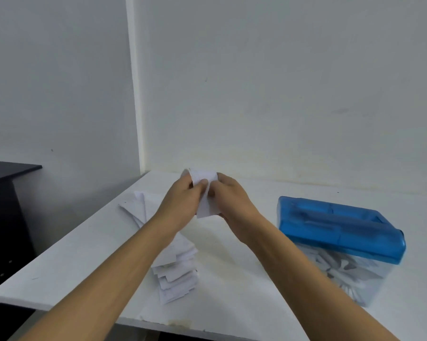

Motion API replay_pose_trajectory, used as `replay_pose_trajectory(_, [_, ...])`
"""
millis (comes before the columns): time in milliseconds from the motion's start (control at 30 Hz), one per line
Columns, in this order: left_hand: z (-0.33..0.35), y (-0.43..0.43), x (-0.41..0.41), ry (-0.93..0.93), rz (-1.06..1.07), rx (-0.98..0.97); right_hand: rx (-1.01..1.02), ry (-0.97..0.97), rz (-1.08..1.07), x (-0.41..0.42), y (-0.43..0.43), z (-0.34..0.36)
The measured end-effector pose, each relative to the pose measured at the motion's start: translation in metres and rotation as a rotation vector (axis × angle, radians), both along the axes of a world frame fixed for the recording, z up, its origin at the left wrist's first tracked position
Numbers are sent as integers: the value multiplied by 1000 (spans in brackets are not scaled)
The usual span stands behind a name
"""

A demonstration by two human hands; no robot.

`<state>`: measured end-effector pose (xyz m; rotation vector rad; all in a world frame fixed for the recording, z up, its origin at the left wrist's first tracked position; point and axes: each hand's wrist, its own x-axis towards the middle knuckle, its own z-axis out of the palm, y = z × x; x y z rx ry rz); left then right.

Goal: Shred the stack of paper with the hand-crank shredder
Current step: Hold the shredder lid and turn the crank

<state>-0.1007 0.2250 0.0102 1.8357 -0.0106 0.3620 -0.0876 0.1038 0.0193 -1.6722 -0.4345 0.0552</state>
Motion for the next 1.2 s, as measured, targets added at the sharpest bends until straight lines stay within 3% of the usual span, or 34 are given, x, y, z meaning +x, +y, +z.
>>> replay_pose_trajectory(100, [14,-14,1,-46,-35,-23,-89,-95,-43,-6,-19,19])
replay_pose_trajectory(333, [49,-62,-1,-124,-336,168,8,-83,-287,0,-68,60])
replay_pose_trajectory(567, [63,-113,16,-173,-327,218,-14,-205,-336,7,-124,86])
replay_pose_trajectory(733, [50,-146,30,-132,-304,36,-325,-170,-312,2,-168,67])
replay_pose_trajectory(933, [28,-166,33,-129,-367,193,-612,-233,-263,-7,-200,49])
replay_pose_trajectory(1067, [29,-166,31,-140,-374,239,-584,-294,-306,-8,-207,35])
replay_pose_trajectory(1200, [28,-160,28,-146,-329,217,-415,-335,-374,-6,-210,28])
